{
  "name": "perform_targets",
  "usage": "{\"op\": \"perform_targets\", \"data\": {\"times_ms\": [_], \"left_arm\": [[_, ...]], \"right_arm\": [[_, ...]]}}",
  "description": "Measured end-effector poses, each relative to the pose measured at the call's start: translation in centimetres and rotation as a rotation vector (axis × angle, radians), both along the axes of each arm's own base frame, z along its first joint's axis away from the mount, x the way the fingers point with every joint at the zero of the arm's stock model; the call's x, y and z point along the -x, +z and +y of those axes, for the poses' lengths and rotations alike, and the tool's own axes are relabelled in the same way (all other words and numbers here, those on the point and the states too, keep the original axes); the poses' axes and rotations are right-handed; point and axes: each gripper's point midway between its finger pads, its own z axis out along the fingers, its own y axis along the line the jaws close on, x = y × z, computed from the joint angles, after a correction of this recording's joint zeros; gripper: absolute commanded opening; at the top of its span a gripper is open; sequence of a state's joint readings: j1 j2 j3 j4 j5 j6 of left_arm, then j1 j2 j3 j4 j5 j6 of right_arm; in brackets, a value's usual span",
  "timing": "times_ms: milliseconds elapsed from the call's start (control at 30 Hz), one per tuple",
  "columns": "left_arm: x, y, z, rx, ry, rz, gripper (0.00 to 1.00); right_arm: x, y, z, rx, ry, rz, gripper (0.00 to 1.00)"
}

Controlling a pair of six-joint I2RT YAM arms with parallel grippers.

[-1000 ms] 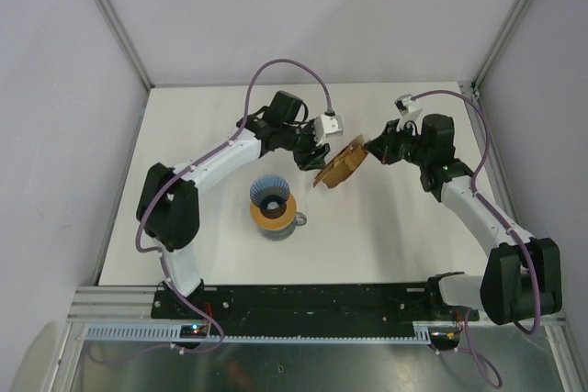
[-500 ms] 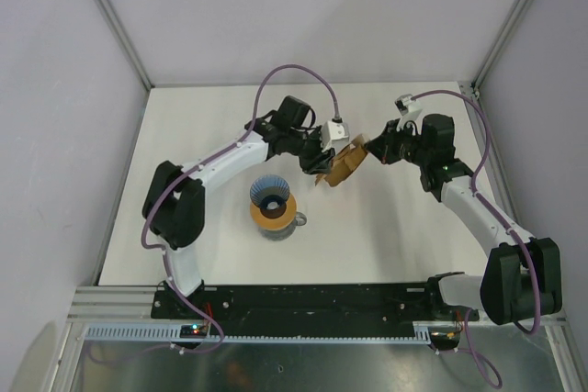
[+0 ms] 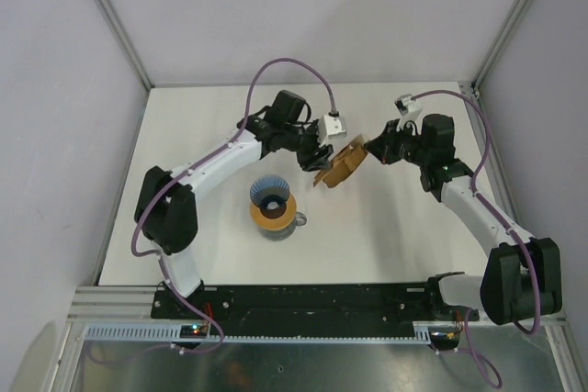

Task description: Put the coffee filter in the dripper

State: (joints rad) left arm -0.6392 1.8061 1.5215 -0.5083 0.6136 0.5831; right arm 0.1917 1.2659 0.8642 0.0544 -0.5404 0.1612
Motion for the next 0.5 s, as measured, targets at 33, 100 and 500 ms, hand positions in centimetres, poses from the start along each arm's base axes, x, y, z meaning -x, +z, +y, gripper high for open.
{"op": "perform_targets", "data": {"times_ms": [33,100,500], "left_arm": [[-0.1,0.3,0.1,0.003,0.005,-0.004,0.55],[-0.6,0.9,0.4,0.012,0.017,-0.012,0.55],[-2.0,1.0,1.5,-0.005,0.067,-0.028,0.54]], "right_arm": [[0.0,0.0,0.0,0.000,0.000,0.000,0.00],[0.0,0.0,0.0,0.000,0.000,-0.001,0.00],[0.0,0.2,0.1,-0.008,0.007,-0.006,0.00]]}}
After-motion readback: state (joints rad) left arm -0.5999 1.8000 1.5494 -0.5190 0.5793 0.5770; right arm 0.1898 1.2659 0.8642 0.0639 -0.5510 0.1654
